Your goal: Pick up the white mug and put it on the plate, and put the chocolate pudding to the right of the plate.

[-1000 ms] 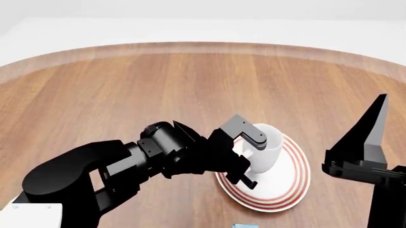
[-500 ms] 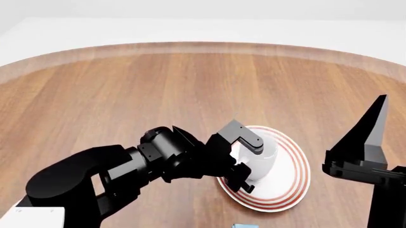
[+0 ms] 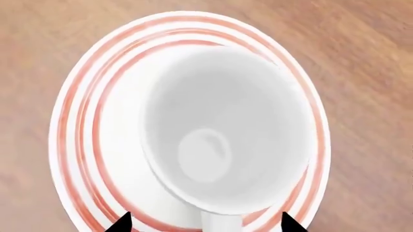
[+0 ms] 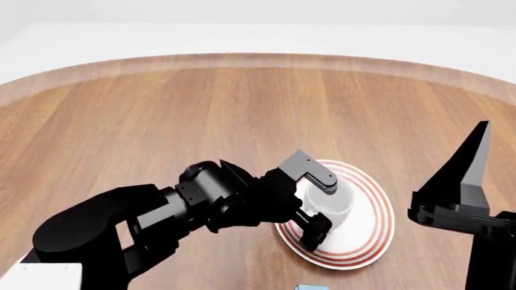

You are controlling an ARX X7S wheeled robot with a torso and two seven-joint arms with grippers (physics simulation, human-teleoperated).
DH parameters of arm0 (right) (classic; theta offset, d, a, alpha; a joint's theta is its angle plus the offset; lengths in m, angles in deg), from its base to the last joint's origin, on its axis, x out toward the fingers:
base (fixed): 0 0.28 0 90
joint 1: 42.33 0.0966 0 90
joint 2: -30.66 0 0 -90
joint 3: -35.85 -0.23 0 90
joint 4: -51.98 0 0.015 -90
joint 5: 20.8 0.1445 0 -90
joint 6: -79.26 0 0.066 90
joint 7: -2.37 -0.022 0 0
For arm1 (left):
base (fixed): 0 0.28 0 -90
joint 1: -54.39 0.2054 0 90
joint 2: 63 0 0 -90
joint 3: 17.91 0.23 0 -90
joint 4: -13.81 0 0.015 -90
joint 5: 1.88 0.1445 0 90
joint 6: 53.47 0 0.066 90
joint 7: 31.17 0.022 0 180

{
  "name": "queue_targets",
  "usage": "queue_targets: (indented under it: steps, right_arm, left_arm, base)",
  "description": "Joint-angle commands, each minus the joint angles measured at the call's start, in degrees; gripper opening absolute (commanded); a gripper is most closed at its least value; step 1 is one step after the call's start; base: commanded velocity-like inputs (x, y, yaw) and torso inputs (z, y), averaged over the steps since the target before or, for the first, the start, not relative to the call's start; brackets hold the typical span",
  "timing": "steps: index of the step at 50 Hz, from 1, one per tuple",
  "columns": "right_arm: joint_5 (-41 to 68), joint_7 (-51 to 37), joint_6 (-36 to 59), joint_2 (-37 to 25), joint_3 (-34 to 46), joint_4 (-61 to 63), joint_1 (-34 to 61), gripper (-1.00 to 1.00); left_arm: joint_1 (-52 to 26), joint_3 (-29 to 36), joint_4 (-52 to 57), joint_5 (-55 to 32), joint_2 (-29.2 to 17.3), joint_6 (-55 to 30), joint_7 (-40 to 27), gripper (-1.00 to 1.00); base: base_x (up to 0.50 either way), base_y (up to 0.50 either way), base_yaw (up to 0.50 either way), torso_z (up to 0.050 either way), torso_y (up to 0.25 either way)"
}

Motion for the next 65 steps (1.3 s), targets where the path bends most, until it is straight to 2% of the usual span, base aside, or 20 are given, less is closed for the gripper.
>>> queue_targets:
  steps: [1,6,22,43,53,57,65]
  right_arm:
    - [-1.47,1.22,0.23,1.04,-1.14,0.62,-0.14,1.00]
    - [-1.88,1.13,0.39,0.96,-1.02,0.90,-0.17,1.00]
    - [-2.56,0.90,0.74,0.86,-0.62,1.03,0.02,1.00]
    - [-2.96,0.58,1.24,0.56,-0.27,2.12,-0.05,1.00]
    - [-3.12,0.61,1.01,0.54,0.07,2.00,-0.23,1.00]
    - [-3.06,0.58,1.22,0.50,0.23,2.00,-0.08,1.00]
    - [-2.85,0.45,1.01,0.38,0.07,1.96,-0.07,1.00]
  left_arm:
    - [-1.34,-1.89,1.84,0.16,1.25,0.93,0.09,1.00]
    - [-2.37,-2.07,2.84,-0.16,1.05,0.93,-1.09,1.00]
    - [-2.50,-2.74,11.17,-1.94,-4.27,-1.07,-6.93,1.00]
    - [-5.44,-8.35,42.03,-8.10,-18.49,-1.75,-20.23,1.00]
    - [-6.18,-11.38,50.93,-9.37,-23.77,0.10,-23.09,1.00]
    - [-7.21,-12.21,55.41,-6.48,-26.09,1.09,-25.52,1.00]
    - [-5.65,-15.59,58.78,-5.72,-31.19,5.64,-25.88,1.00]
  base:
    - [0.00,0.00,0.00,0.000,0.000]
    - [0.00,0.00,0.00,0.000,0.000]
    - [0.00,0.00,0.00,0.000,0.000]
    - [0.00,0.00,0.00,0.000,0.000]
    - [0.00,0.00,0.00,0.000,0.000]
    - [0.00,0.00,0.00,0.000,0.000]
    - [0.00,0.00,0.00,0.000,0.000]
